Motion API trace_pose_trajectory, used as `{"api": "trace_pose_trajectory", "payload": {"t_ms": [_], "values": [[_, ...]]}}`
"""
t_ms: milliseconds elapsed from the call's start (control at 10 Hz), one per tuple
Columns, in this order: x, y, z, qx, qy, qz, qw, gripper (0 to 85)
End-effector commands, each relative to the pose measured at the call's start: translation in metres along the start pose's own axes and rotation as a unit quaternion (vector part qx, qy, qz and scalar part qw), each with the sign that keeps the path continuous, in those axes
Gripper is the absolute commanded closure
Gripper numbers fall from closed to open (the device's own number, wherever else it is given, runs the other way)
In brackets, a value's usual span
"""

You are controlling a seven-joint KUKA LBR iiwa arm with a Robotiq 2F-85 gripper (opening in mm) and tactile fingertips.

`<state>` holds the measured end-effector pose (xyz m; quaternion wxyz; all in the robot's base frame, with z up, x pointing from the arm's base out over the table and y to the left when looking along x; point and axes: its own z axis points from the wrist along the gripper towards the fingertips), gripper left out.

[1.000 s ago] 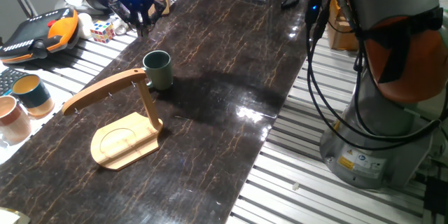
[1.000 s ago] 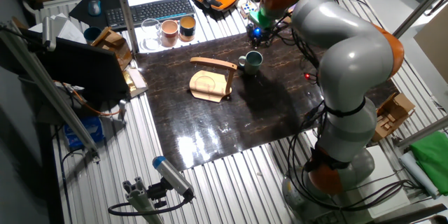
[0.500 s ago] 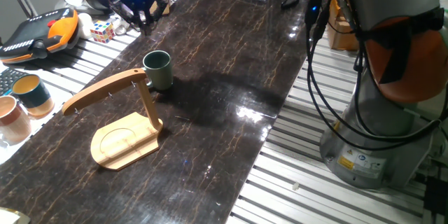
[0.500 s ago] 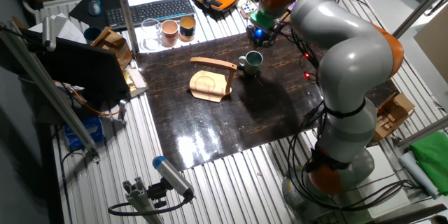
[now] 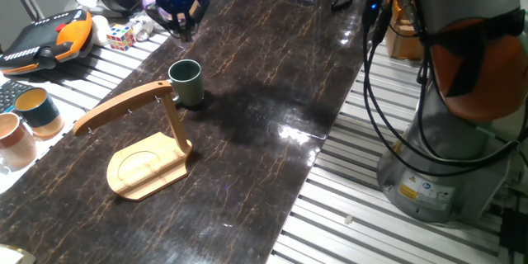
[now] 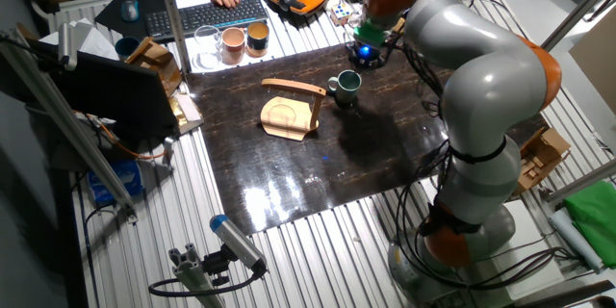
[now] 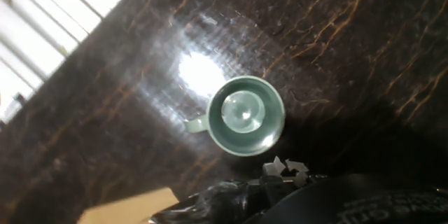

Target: Take the cup off the cup rack

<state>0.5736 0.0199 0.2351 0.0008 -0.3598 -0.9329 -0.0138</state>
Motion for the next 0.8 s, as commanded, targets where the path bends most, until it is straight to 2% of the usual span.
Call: {"api": "trace_pose_trajectory", "payload": {"t_ms": [0,400,700], "values": [[-0.0009,-0.0031,0.0017,-0.002,0.009,-0.106,0.994,84.3],[0.0000,-0.0072,0.0006,-0.006,0.020,-0.129,0.991,84.3],[0.0013,-0.0076,-0.0002,-0.006,0.018,-0.142,0.990,84.3]]}}
